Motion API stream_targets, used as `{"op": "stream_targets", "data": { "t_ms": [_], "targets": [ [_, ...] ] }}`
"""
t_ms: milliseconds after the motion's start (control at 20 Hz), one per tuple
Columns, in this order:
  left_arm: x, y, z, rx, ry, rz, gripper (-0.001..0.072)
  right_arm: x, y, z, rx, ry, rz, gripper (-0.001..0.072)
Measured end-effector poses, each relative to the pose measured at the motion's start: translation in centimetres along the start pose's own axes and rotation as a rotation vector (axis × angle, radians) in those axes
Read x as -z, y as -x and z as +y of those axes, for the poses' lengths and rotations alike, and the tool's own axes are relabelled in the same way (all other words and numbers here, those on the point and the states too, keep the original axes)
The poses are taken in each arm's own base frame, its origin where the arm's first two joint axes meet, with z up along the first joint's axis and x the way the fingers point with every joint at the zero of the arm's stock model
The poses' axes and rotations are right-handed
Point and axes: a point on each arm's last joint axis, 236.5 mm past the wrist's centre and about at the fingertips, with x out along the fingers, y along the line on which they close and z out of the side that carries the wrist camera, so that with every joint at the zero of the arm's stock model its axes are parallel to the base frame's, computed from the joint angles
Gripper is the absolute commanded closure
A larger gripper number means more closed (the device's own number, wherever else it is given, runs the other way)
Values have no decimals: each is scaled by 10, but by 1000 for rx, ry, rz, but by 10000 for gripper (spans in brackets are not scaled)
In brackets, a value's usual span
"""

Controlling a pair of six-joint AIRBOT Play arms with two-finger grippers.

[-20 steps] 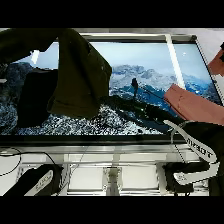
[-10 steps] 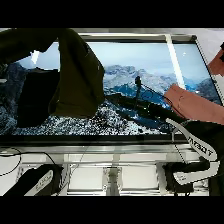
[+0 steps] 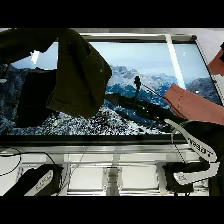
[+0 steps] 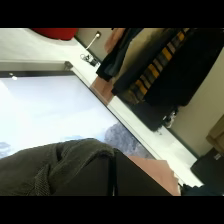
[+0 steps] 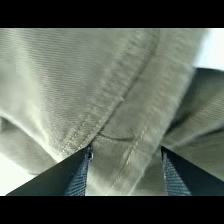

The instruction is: Fold the clothes and pants, and hang the long-sleeved shirts on hangers.

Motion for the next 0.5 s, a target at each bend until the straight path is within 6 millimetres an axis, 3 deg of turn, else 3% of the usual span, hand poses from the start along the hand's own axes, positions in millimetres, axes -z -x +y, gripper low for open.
{"op": "stream_targets", "data": {
  "t_ms": [100, 200, 250, 300, 500],
  "targets": [
    [0, 0, 0, 0, 0, 0, 681, -2, -11, 17, -47, 18, 1, 286],
    [0, 0, 0, 0, 2, 0, 681, -4, -22, 34, -92, 43, 8, 409],
    [0, 0, 0, -1, 2, 0, 681, -7, -26, 43, -117, 53, 6, 517],
    [0, 0, 0, 0, 2, 0, 681, -10, -28, 53, -148, 62, 5, 674],
    [-6, 6, 12, -35, 3, -18, 681, -41, -13, 92, -299, 61, -28, 684]
  ]
}}
